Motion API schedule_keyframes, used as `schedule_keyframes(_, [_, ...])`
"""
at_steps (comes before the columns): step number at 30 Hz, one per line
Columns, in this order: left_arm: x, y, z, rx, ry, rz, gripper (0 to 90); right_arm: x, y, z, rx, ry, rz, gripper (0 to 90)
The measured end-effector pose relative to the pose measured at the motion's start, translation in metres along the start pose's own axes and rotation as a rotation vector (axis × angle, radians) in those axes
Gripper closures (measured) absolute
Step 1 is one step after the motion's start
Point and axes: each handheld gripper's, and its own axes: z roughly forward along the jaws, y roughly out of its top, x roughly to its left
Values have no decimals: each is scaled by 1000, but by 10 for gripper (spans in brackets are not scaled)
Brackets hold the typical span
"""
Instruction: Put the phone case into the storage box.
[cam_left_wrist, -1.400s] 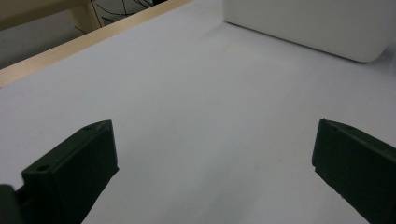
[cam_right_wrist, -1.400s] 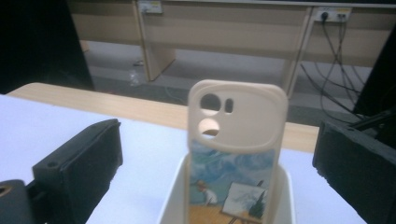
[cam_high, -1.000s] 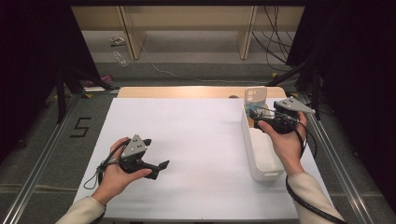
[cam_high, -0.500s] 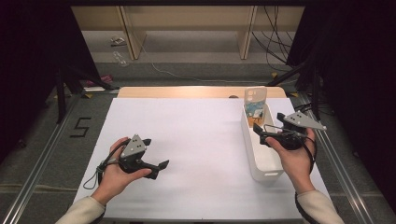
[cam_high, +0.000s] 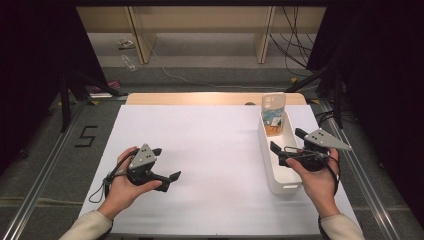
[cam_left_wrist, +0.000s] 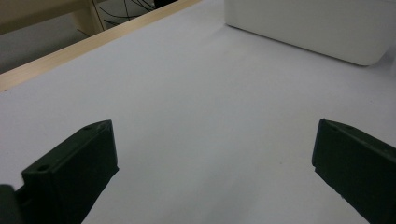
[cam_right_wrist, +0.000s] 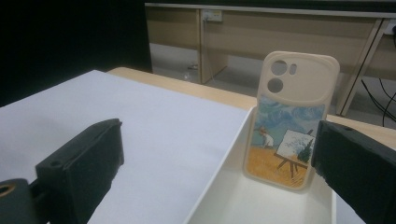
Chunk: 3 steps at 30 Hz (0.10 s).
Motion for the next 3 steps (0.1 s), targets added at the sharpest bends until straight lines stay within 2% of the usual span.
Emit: schedule_keyframes(3, [0, 0, 0, -1, 0, -2, 0, 0, 0, -2, -9, 3, 5, 33])
